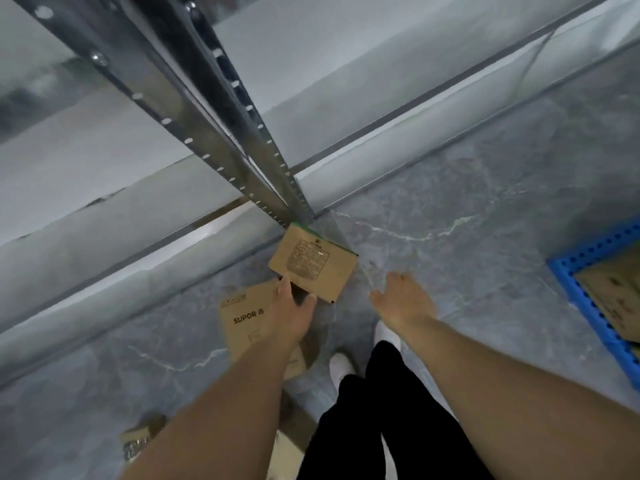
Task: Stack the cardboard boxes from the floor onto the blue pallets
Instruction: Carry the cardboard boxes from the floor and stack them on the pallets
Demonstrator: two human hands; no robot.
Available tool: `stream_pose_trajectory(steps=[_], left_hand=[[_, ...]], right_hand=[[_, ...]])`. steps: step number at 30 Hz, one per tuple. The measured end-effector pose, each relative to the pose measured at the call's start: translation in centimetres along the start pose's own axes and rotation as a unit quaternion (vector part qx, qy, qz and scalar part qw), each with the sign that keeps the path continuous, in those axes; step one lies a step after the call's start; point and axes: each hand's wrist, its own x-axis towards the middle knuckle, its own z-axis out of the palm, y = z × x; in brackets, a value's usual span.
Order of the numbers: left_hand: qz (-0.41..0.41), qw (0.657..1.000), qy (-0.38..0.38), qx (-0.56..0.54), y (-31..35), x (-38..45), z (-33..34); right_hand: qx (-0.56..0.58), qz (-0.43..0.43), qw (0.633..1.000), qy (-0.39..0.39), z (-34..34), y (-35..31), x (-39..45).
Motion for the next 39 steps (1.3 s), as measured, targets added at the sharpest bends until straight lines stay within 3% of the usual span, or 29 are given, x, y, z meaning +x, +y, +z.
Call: stream_pose_trajectory(steps=[13, 22, 28, 34, 39], left_hand=[[-0.042, 0.998, -0.010, 0.051, -4.0, 21.8, 2.0], [-0.067, 0.996, -0.008, 0.059, -5.4, 32.6, 6.9], [-0.110, 0.989, 0.057, 0.085, -5.5, 34.4, 7.0], [-0.131, 0.991, -0.009, 0.011, -5.5, 33.1, 7.2], [-0.088, 0.994, -0.029, 0.056, -2.3, 27.4, 7.5]], right_hand=[[0.151, 0.108, 0.980, -0.066, 11.3, -2.2, 18.1], [0.230, 0.138, 0.962, -0.047, 19.1, -2.1, 26.9], [0.300, 0.127, 0.944, -0.053, 19.9, -2.0, 28.8], [0.332, 0.147, 0.931, -0.037, 18.2, -0.6, 29.1], [0.360, 0.208, 0.909, 0.023, 14.9, 2.2, 24.6]])
